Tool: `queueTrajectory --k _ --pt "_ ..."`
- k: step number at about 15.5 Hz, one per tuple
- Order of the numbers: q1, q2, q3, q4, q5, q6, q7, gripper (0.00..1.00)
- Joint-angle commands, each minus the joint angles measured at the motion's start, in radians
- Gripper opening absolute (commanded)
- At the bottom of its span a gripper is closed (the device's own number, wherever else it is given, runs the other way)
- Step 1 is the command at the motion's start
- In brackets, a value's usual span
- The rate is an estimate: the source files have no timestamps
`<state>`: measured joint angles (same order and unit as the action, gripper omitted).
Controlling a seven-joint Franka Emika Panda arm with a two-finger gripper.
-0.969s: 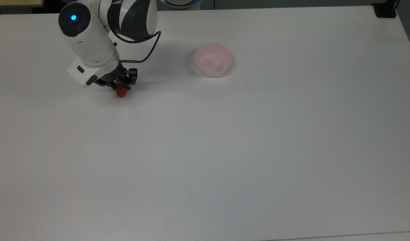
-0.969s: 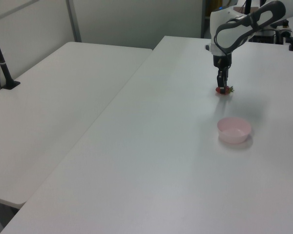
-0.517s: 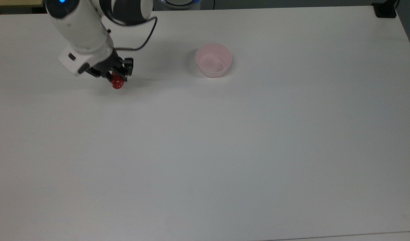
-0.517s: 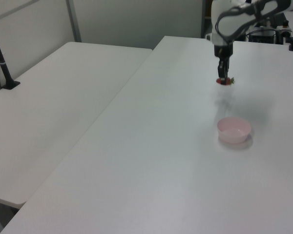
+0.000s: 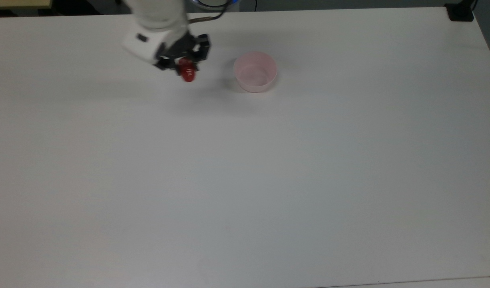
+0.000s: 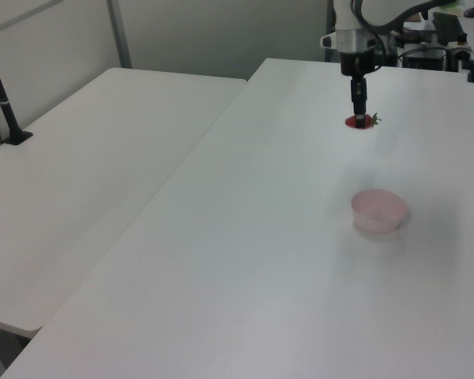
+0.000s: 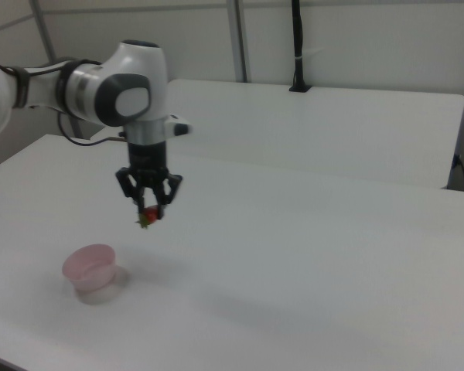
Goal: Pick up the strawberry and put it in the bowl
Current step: 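Lift the strawberry and carry it over the pink bowl, then lower the strawberry into the bowl and open the gripper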
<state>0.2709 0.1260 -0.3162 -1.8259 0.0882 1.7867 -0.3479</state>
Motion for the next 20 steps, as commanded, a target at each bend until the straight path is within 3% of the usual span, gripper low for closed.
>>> queueTrajectory --k 1,6,8,10,12,13,15,18,20 --pt "0.151 -0.019 -0.037 -0.032 -0.031 -0.067 0.058 0.40" --pt "0.336 -0.002 -0.037 -0.119 -0.077 -0.116 0.148 0.41" --pt "0.349 0.033 -0.035 -0.121 -0.079 -0.110 0.181 0.44" --pt "0.346 0.052 -0.030 -0.124 -0.077 -0.104 0.184 0.53" --pt "0.340 0.067 -0.029 -0.128 -0.077 -0.102 0.185 1.00" --pt "0.337 0.067 -0.029 -0.125 -0.077 -0.102 0.185 1.00" --pt "0.271 0.041 0.014 -0.104 -0.077 -0.118 0.193 1.00" --pt "-0.003 -0.090 0.193 -0.044 -0.081 -0.127 0.234 1.00" --pt "-0.083 -0.141 0.212 0.026 -0.090 -0.194 0.231 1.00"
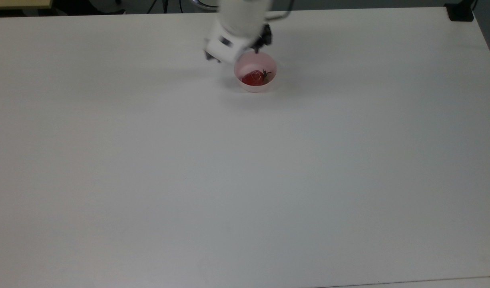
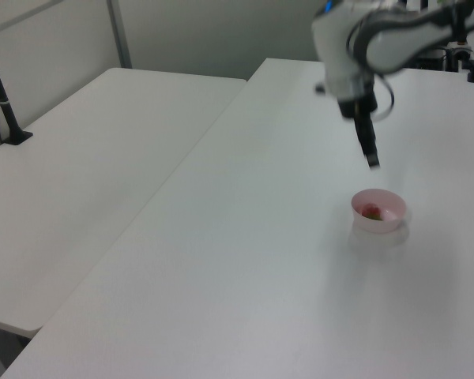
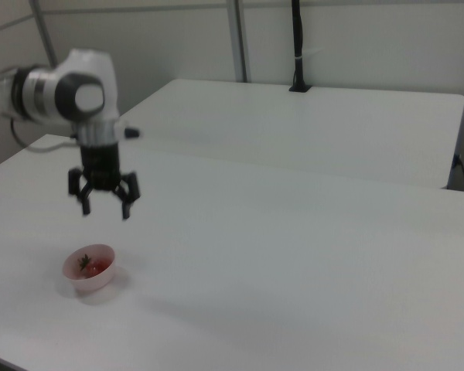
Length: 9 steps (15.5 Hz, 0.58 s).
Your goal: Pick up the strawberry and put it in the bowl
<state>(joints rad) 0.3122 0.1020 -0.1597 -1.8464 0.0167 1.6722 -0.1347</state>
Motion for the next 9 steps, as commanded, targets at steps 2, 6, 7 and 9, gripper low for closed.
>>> queueTrajectory --k 2,6,7,9 --pt "-0.194 -0.131 0.058 0.090 -0.058 -0.086 0.018 1.00" --pt "-0.249 -0.123 0.062 0.105 -0.063 -0.020 0.018 1.00" --pt "-0.263 -0.123 0.063 0.105 -0.063 0.003 0.023 1.00" --pt "-0.297 -0.126 0.065 0.107 -0.052 0.033 0.023 1.00"
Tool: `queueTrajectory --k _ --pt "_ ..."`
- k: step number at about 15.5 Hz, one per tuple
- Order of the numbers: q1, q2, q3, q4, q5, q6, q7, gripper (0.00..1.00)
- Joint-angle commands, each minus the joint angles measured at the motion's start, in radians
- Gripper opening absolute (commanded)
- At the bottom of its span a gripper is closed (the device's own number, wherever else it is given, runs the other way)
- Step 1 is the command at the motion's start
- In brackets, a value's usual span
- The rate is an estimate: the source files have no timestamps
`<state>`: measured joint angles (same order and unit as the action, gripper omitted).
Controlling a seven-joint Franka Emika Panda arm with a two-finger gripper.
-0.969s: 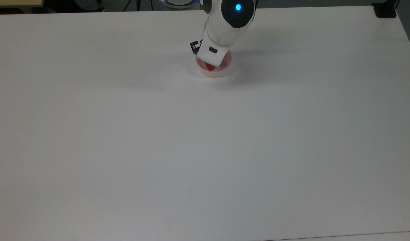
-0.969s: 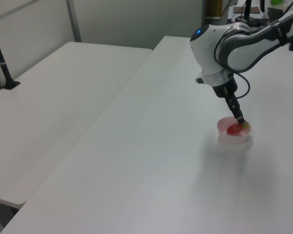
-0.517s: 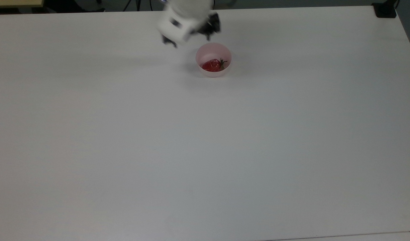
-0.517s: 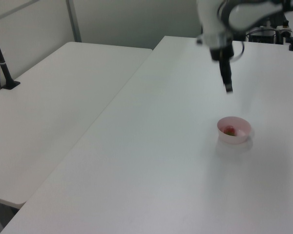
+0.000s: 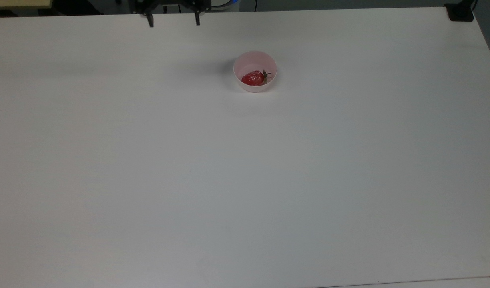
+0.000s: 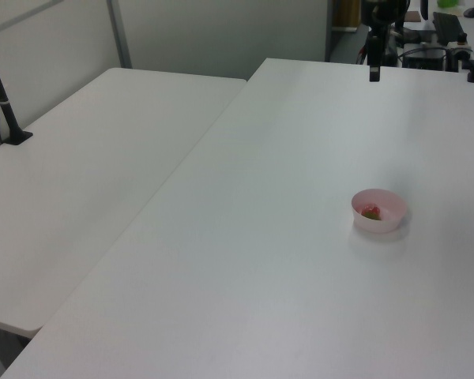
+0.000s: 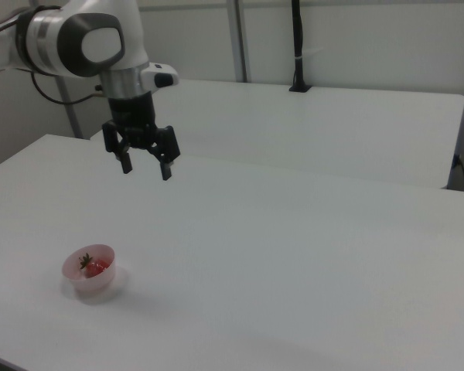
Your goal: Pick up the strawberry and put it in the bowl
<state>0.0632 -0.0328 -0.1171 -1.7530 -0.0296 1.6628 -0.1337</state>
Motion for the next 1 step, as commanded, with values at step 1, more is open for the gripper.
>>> queueTrajectory --k 1 --pt "-0.068 0.007 0.039 0.013 -0.003 0.057 0.022 1.00"
